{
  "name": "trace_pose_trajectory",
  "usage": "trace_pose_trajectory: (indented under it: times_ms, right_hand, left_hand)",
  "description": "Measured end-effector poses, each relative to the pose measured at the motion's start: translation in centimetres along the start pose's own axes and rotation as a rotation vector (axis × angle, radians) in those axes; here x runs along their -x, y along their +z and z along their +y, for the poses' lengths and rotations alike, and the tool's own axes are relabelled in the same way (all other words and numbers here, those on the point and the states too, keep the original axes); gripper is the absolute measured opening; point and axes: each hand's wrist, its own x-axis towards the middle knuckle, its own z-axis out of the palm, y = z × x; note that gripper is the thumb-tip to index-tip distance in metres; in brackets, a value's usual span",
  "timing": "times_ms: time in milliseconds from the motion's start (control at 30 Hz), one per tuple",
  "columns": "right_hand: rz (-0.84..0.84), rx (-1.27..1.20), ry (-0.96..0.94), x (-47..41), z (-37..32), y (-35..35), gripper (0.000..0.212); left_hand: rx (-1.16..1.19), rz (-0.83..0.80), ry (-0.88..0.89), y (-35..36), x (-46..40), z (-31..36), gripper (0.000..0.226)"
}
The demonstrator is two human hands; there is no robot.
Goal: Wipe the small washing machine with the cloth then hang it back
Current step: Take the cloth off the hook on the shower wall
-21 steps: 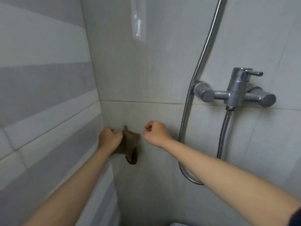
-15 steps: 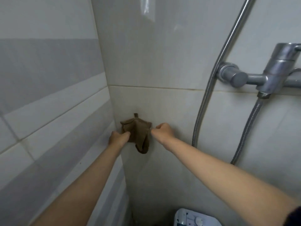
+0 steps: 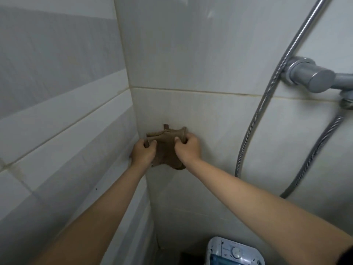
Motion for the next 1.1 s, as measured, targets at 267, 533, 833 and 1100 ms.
trace_pose_trajectory:
  times_ms: [267, 533, 833, 1100]
  right_hand:
    - [-0.143, 0.035, -0.304, 2.0, -3.0, -7.5, 0.003]
    - [-0.235, -0.025, 0.039, 5.8, 3.1, -17.9, 0.082]
    - [-0.337, 0.645, 0.008, 10.5, 10.6, -28.7, 0.040]
    - [-0.334, 0.561, 0.168, 9.9, 17.8, -32.5, 0.027]
  left_hand:
    - [0.137, -0.090, 0.107, -1.2, 5.5, 5.6, 0.014]
    - [0.157, -0.282, -0.085, 5.2, 13.4, 5.8, 0.023]
    - [-0.555, -0.803, 0.288, 13.8, 21.1, 3.6, 0.033]
    - [-0.321, -0.886, 0.105, 19.0, 22.9, -0.6, 0.012]
